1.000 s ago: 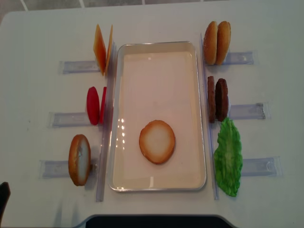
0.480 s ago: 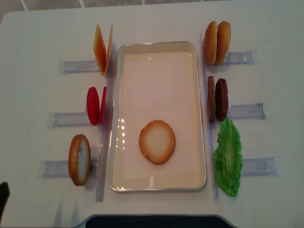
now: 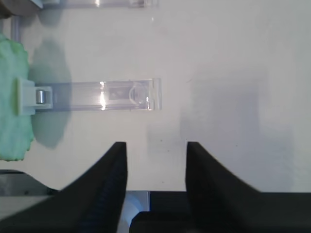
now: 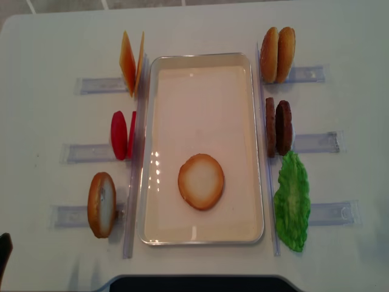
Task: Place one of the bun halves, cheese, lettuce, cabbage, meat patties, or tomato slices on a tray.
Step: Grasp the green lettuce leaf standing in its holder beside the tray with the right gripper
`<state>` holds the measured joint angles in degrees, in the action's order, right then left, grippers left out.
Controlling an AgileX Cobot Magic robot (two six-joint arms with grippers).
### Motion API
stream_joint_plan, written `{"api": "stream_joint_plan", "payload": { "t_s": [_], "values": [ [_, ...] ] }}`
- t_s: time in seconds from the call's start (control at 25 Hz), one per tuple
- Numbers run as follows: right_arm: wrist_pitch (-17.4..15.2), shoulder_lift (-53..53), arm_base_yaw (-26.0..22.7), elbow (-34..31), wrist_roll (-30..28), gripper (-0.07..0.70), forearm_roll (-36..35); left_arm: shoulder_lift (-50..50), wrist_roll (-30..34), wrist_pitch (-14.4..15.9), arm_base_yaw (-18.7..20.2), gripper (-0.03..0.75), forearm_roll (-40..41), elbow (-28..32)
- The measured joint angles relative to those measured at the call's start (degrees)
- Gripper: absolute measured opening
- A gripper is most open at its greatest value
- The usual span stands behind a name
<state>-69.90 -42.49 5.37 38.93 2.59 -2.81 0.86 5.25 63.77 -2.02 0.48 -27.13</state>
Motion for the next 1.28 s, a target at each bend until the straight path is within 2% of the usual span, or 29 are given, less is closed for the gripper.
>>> {"api": "stream_joint_plan", "payload": {
  "t_s": [0.24,0.84,1.04,1.28],
  "values": [
    [-0.16,-9.32,0.0,1.67,-1.08,0.37,0.0,0.0,-0.07,0.0,0.0,0.349,0.0,0.0],
    [-0.14,-9.9,0.7,9.26,-1.85,0.379,-1.35,0.0,-0.14,0.0,0.0,0.348,0.01,0.0],
    [-0.14,-9.92,7.04,9.75,1.71,0.379,-1.55,0.0,-0.14,0.0,0.0,0.348,0.01,0.0],
    [-0.14,-9.97,19.3,9.75,11.97,0.379,-0.91,0.0,-0.14,0.0,0.0,0.345,0.01,0.0]
  ]
}}
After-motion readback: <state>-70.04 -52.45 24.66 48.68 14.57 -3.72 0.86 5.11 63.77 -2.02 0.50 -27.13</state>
